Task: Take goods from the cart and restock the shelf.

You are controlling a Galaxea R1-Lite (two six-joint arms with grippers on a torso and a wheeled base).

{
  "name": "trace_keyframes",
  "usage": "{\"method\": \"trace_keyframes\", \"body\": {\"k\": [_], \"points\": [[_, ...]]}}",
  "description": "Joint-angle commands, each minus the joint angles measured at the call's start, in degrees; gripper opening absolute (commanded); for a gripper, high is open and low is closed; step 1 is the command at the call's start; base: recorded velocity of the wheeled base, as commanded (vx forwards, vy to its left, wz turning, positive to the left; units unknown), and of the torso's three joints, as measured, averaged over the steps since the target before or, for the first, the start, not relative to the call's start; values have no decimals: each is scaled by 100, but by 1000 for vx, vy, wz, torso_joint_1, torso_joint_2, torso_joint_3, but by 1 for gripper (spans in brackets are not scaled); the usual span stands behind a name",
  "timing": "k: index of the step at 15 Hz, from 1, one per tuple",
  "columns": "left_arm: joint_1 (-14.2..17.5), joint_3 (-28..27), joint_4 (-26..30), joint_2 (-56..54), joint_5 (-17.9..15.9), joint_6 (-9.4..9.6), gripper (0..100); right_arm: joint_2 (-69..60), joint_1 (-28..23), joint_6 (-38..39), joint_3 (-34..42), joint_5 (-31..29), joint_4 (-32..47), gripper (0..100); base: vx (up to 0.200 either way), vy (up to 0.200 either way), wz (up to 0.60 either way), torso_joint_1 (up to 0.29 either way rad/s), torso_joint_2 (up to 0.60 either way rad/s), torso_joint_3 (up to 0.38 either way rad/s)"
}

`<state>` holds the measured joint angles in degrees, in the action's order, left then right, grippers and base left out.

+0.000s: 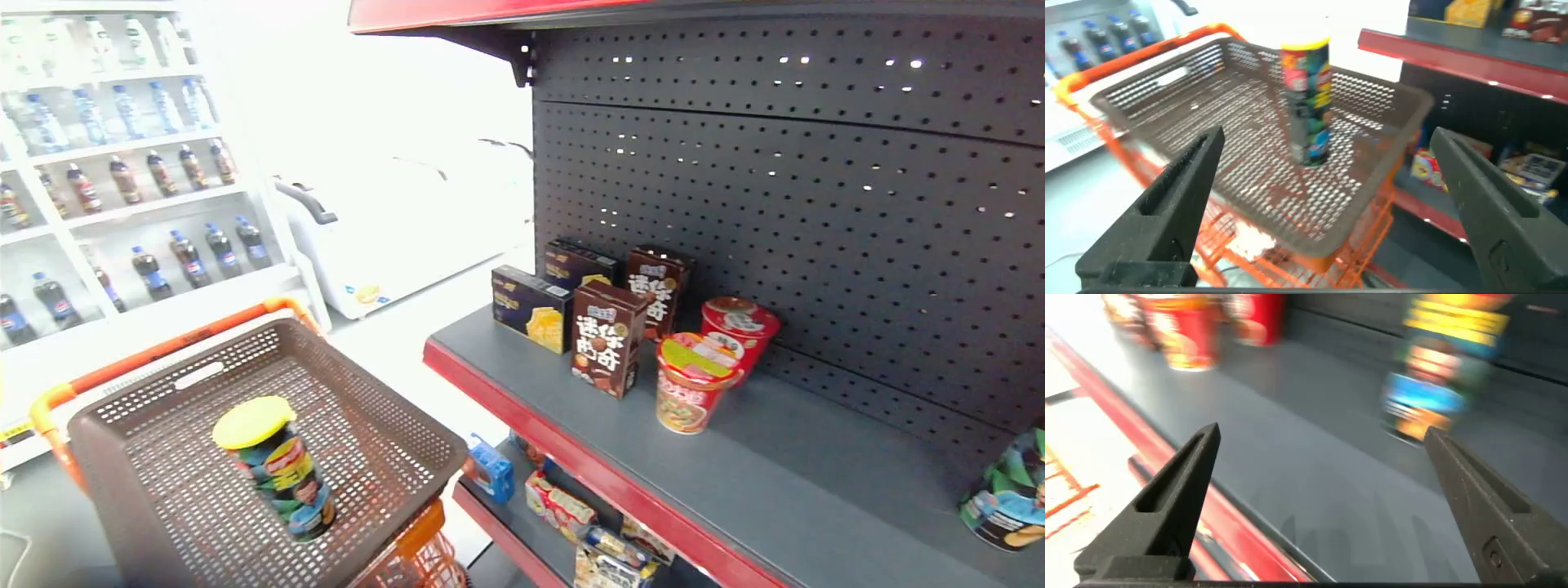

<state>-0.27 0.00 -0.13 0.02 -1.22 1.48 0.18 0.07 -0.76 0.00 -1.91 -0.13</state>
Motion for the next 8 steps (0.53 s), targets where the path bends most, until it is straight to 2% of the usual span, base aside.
{"method": "trace_keyframes", "body": {"k": [1,3,5,6,7,8], "points": [[0,0,-4,-2,-10,2,100,8,1,-4,0,-2,-4,100,0,0,600,7,2,-2],[0,0,5,-2,-19,46,100,8,1,5,0,-2,-4,100,0,0,600,0,10,-5],[0,-9,22,-2,-1,2,100,-1,1,14,0,-11,-4,100,0,0,600,2,5,0],[0,-18,13,-2,25,19,100,-1,1,14,0,-11,-4,100,0,0,0,0,0,0],[0,-457,57,33,-19,336,100,-1,1,14,0,-2,-4,100,0,0,0,0,0,0],[0,-1582,760,1184,25,573,100,-1,1,14,0,-11,-4,100,0,0,0,0,0,0]]}}
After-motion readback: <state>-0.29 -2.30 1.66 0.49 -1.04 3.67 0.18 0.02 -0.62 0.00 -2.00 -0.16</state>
